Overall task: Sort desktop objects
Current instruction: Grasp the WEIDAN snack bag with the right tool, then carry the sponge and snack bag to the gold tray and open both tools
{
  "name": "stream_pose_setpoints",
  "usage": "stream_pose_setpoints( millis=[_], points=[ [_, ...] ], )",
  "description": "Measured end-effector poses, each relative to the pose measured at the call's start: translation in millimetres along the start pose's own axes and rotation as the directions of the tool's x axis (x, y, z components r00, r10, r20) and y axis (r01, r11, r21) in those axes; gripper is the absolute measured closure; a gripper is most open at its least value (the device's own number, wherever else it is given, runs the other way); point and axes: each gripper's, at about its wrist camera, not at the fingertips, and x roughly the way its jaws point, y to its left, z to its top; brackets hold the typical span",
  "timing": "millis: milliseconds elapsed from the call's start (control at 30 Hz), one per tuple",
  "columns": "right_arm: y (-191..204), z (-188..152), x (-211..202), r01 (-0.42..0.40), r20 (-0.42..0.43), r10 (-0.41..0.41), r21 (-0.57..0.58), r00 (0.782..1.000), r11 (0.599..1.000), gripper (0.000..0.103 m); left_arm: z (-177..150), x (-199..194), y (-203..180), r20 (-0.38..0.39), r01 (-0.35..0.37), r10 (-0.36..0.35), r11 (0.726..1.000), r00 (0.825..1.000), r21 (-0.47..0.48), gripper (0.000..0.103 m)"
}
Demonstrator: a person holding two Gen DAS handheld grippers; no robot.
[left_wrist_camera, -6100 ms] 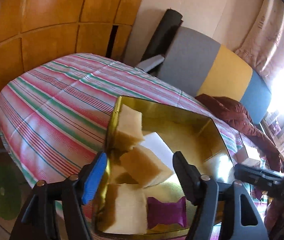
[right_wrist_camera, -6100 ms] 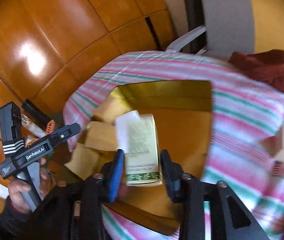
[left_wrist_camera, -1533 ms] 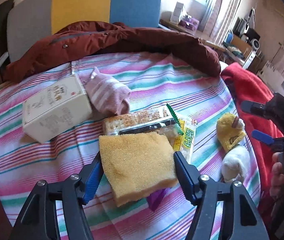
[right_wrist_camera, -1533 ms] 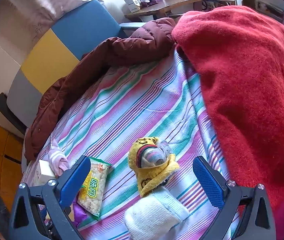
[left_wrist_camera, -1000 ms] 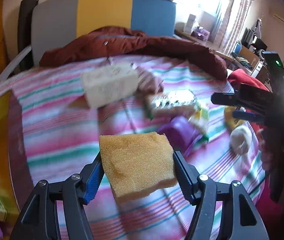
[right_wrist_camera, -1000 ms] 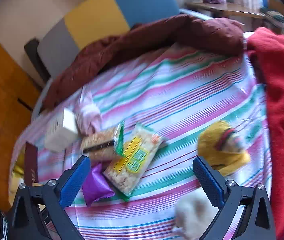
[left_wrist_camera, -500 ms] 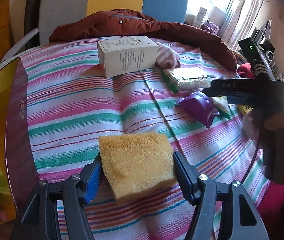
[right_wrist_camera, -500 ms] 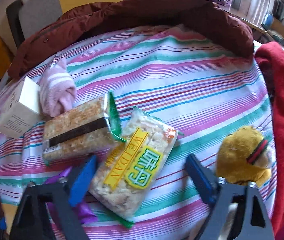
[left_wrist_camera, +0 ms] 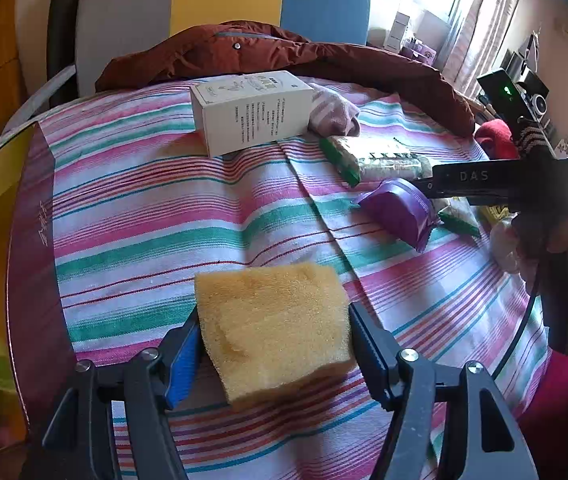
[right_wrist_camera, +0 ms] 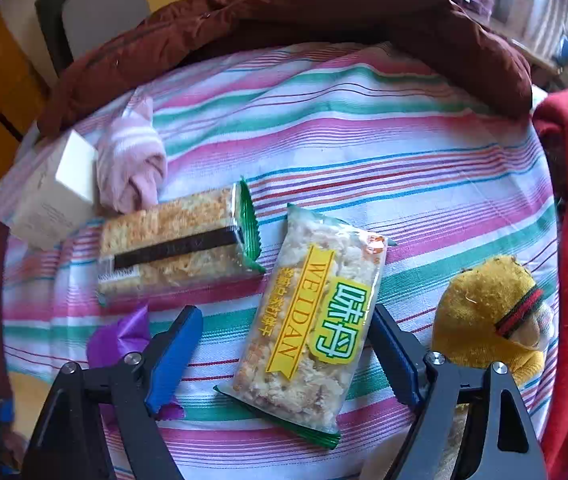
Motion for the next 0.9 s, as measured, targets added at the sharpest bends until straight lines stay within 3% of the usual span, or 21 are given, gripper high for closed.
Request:
stream_pose_setpoints(
  millis=[133,200,267,500,633,700,900],
  points=[
    [-4.2,-0.7,-1.6,0.001,-0.003,-0.001,0.011,1.000,1.000,0.022,0.3,1.0,-1.4,0.004,-0.017,0.017,1.000,1.000,0.007,0.032],
    [-5.4,-1.8,-5.4,0.040,0.003,-0.040,0.002,0.999,0.999,0.041,-0.6,1.0,-2.5,0.011,-0.025,0.025,1.000,1.000,0.014,0.033],
    [-8.9,-3.0,-9.4,0.041,0.009,-0.041,-0.002,0.999,0.999,0.050,-1.0,0.8,-2.3,0.015,-0.028,0.028,1.000,0.999,0.013,0.034],
    [-9.1,-2.9,-22.9,0.056,0.048,-0.056,-0.009,0.997,0.998,0.053,-6.2,-17.5,-3.5,0.082,-0.057,0.057,0.998,0.995,-0.004,0.039],
    [-18.1,-4.1,-50.6,-0.019,0.151,0.014,0.031,0.988,0.999,0.053,-1.8,-40.1,-1.4,0.135,-0.044,0.045,0.999,0.990,-0.010,0.039],
    [-13.0,4.5,-57.6,-0.105,0.211,0.096,0.029,0.973,0.994,0.053,1.3,-51.1,2.6,0.152,-0.028,0.033,0.999,0.988,-0.031,0.038],
    [22.2,-1.1,-86.5,-0.221,0.300,0.257,-0.148,0.919,0.964,0.053,2.3,-86.7,20.3,0.212,-0.053,0.067,0.996,0.975,-0.075,0.038]
  ],
)
